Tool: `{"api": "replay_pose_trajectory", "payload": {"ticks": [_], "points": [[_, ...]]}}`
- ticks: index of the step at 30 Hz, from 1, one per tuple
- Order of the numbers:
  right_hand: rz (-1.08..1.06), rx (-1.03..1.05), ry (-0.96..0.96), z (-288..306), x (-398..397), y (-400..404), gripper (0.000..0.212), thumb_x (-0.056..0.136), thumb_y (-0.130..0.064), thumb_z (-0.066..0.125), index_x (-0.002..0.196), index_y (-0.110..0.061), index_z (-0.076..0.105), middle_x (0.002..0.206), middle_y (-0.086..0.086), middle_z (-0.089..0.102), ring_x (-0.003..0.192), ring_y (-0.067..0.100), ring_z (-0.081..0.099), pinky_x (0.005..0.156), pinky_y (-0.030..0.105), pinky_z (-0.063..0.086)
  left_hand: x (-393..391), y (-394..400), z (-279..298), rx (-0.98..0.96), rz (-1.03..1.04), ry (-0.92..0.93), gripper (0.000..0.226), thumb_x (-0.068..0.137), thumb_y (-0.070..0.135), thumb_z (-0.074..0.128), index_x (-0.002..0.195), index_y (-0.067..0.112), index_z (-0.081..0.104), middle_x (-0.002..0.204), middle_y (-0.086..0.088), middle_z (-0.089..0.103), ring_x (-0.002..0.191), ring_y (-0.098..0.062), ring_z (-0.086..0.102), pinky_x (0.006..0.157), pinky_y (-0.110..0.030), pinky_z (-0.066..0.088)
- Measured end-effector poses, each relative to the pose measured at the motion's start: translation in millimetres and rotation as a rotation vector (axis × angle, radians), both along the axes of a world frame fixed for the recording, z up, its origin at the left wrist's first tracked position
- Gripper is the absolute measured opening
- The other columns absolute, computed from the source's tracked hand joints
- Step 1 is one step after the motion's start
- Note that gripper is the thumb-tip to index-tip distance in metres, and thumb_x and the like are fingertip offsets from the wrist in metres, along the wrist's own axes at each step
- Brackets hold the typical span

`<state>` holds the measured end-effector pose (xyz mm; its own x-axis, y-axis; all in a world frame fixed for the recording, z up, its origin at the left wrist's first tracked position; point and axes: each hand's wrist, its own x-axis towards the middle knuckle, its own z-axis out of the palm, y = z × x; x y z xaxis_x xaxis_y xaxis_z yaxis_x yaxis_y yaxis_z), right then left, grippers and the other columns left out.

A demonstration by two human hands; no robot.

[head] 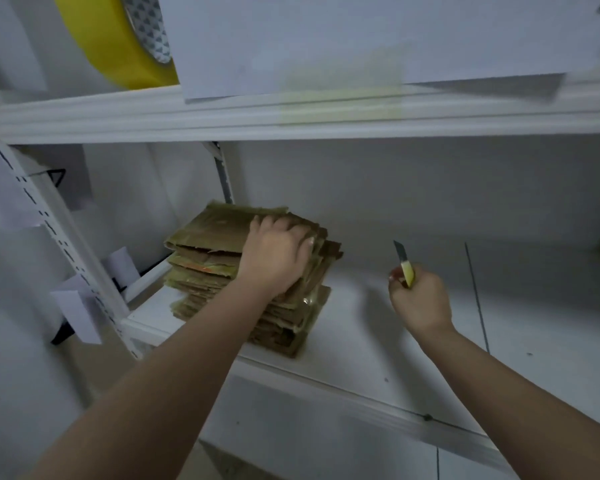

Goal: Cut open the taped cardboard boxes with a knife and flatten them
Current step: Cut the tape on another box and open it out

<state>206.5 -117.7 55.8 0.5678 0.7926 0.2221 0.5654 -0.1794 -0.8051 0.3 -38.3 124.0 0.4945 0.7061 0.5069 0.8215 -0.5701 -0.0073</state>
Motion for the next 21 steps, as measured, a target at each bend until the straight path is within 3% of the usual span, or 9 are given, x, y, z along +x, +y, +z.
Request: {"api": "replay_pose_trajectory", "payload": {"ticks": [4,8,12,15,18,21], "points": [[-0.009,-0.009,-0.010,2.9,42.5,-30.9,0.023,0.083,-0.007,0.055,0.102,-0.017,0.064,0.090,0.010,0.065,0.080,0.035,0.061,0.067,0.035,0.048,53.4,-34.0,-6.5,-0.048,-0.103,0.023,0.041,0.091,0.032,0.040,0.112,0.015,0.070,0.118,-0.008,0.065,0.114,-0.034,0.053,0.103,-0.048,0.034],[-0.043,-0.010,0.001,1.4,119.2,-81.2,0.023,0.081,-0.009,0.055,0.098,-0.022,0.064,0.090,0.008,0.065,0.084,0.035,0.061,0.069,0.033,0.047,134.3,-76.0,-21.8,-0.113,-0.210,0.013,0.042,0.089,0.031,0.039,0.108,0.010,0.070,0.115,-0.013,0.065,0.113,-0.037,0.054,0.093,-0.044,0.040],[-0.111,-0.010,-0.016,-2.6,219.7,-149.0,0.019,0.084,-0.011,0.055,0.097,-0.020,0.064,0.084,0.007,0.063,0.078,0.033,0.061,0.064,0.031,0.047,239.8,-128.4,-30.0,-0.230,-0.299,0.060,0.052,0.088,0.035,0.035,0.128,0.012,0.061,0.135,-0.013,0.053,0.132,-0.031,0.039,0.105,-0.037,0.032],[-0.193,-0.038,-0.055,-7.6,289.4,-199.4,0.018,0.088,-0.016,0.055,0.103,-0.017,0.065,0.090,0.010,0.064,0.084,0.034,0.060,0.070,0.034,0.049,322.9,-169.8,-37.4,-0.284,-0.436,0.117,0.043,0.095,0.023,0.049,0.137,0.013,0.052,0.145,-0.016,0.043,0.140,-0.029,0.029,0.112,-0.032,0.024],[-0.249,-0.050,-0.055,-10.4,340.5,-233.5,0.020,0.091,-0.021,0.054,0.107,-0.012,0.064,0.093,0.015,0.064,0.087,0.036,0.059,0.070,0.035,0.047,391.9,-205.4,-37.9,-0.318,-0.550,0.240,0.047,0.098,0.023,0.049,0.144,0.017,0.043,0.154,-0.013,0.029,0.146,-0.025,0.014,0.117,-0.037,0.019],[-0.284,-0.027,0.000,-12.0,379.6,-251.3,0.022,0.093,-0.020,0.052,0.108,-0.007,0.063,0.094,0.017,0.063,0.087,0.037,0.058,0.071,0.036,0.046,438.0,-232.4,-37.3,-0.298,-0.614,0.292,0.047,0.099,0.025,0.046,0.146,0.019,0.040,0.156,-0.011,0.026,0.147,-0.024,0.013,0.117,-0.039,0.020]]}}
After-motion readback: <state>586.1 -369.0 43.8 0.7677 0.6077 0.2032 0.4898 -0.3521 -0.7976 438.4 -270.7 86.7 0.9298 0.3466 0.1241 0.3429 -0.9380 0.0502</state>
